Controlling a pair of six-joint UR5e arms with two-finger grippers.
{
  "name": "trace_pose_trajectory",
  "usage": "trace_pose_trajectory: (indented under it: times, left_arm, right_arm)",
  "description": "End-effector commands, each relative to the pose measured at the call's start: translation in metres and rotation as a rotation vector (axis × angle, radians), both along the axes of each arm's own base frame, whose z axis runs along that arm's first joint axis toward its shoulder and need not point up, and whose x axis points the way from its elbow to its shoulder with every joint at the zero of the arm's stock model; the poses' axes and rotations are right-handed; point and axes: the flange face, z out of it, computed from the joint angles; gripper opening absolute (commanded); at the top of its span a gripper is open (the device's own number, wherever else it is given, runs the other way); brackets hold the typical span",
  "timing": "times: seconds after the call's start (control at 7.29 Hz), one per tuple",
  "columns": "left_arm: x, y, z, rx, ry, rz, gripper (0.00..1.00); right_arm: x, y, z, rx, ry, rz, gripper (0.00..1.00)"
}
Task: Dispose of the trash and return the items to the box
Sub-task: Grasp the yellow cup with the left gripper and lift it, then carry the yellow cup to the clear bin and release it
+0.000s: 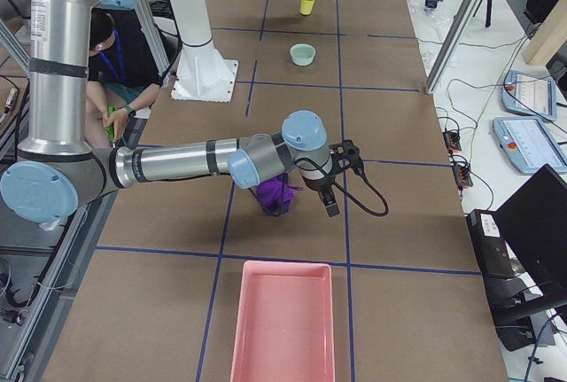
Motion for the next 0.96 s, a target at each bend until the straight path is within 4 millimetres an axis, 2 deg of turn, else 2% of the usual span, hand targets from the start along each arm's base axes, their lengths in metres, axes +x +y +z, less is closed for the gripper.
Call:
trace_pose_trajectory:
  times: [0.0,0.14,0.27,0.41,0.69,0.82]
  left_arm:
    - [-0.009,0.004,-0.013,0.052,-0.001,0.023,0.00]
    - [-0.019,0.017,-0.016,0.092,-0.024,0.056,0.00]
    - [-0.042,0.018,-0.015,0.144,-0.045,0.090,0.00]
    - [-0.091,0.008,-0.012,0.203,-0.052,0.103,0.00]
    - [-0.174,0.002,0.005,0.277,-0.154,0.128,0.00]
    - [-0.222,0.002,0.025,0.279,-0.238,0.159,0.00]
  right_arm:
    - [0.000,0.000,0.000,-0.001,-0.001,0.000,1.00]
    - [0.000,0.000,0.001,-0.002,0.001,0.000,1.00]
    - [0.000,0.000,0.000,-0.003,-0.001,0.000,1.00]
    - [0.000,0.001,0.001,-0.005,-0.001,0.000,1.00]
    - [0.000,0.001,0.002,-0.006,-0.001,0.000,1.00]
    - [0.000,0.001,0.004,-0.011,-0.001,0.000,1.00]
